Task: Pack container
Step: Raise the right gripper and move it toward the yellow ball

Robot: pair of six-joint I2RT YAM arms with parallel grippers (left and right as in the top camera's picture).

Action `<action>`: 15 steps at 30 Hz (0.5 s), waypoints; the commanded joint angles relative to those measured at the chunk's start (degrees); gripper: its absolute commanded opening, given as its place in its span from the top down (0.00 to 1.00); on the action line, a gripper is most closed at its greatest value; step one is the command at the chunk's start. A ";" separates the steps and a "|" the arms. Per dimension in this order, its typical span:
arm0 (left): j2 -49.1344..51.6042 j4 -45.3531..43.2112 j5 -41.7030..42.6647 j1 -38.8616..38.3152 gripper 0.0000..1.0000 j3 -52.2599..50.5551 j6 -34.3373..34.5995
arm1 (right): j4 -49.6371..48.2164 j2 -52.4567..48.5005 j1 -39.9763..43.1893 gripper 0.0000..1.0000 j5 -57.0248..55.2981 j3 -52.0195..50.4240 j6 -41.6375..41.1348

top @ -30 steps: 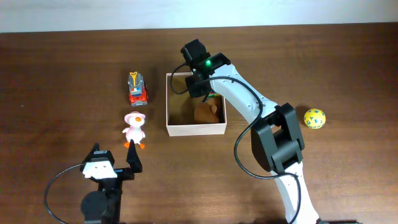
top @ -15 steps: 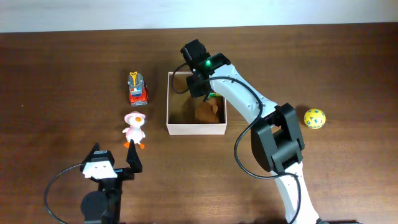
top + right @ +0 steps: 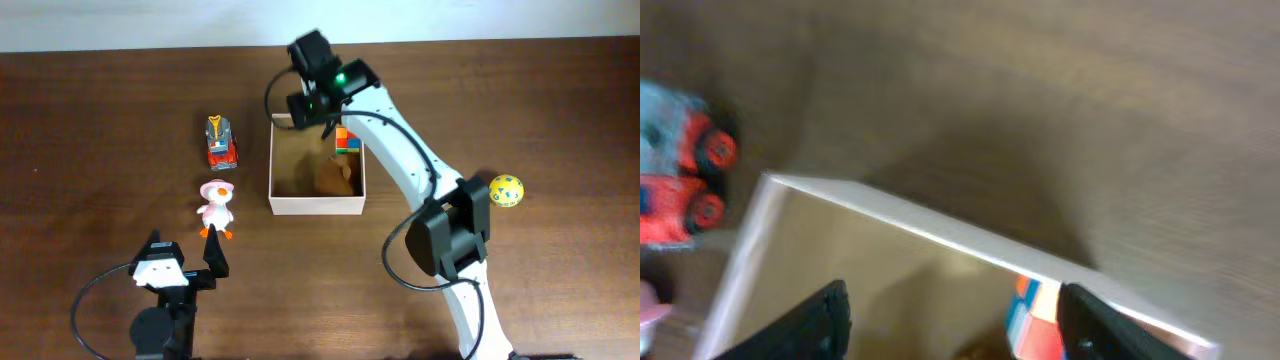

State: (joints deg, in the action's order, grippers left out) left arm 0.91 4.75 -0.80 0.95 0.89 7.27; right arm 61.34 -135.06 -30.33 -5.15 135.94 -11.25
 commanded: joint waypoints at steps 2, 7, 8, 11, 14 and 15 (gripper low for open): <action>-0.24 0.00 0.61 0.35 0.01 -0.35 -0.92 | 4.33 3.69 1.49 0.22 -11.89 9.38 1.09; -0.24 0.02 0.63 0.33 0.01 -0.35 -0.92 | 10.82 3.78 5.81 0.19 -18.08 15.47 -0.55; -0.24 0.00 0.61 0.33 0.01 -0.35 -0.92 | 12.13 3.80 6.99 0.15 -18.05 16.22 -1.18; -0.24 0.00 0.61 0.33 0.01 -0.35 -0.92 | 16.31 3.80 11.15 0.05 -17.97 17.25 -3.56; -0.24 0.00 0.63 0.35 0.01 -0.35 -0.92 | 19.78 3.80 14.75 0.01 -17.81 17.25 -4.28; -0.24 0.02 0.61 0.35 0.01 -0.35 -0.92 | 20.85 3.78 15.91 0.01 -17.81 17.25 -4.28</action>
State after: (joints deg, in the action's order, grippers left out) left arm 0.91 4.75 -0.80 0.95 0.89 7.27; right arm 80.99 -132.60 -16.67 -20.97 152.16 -13.72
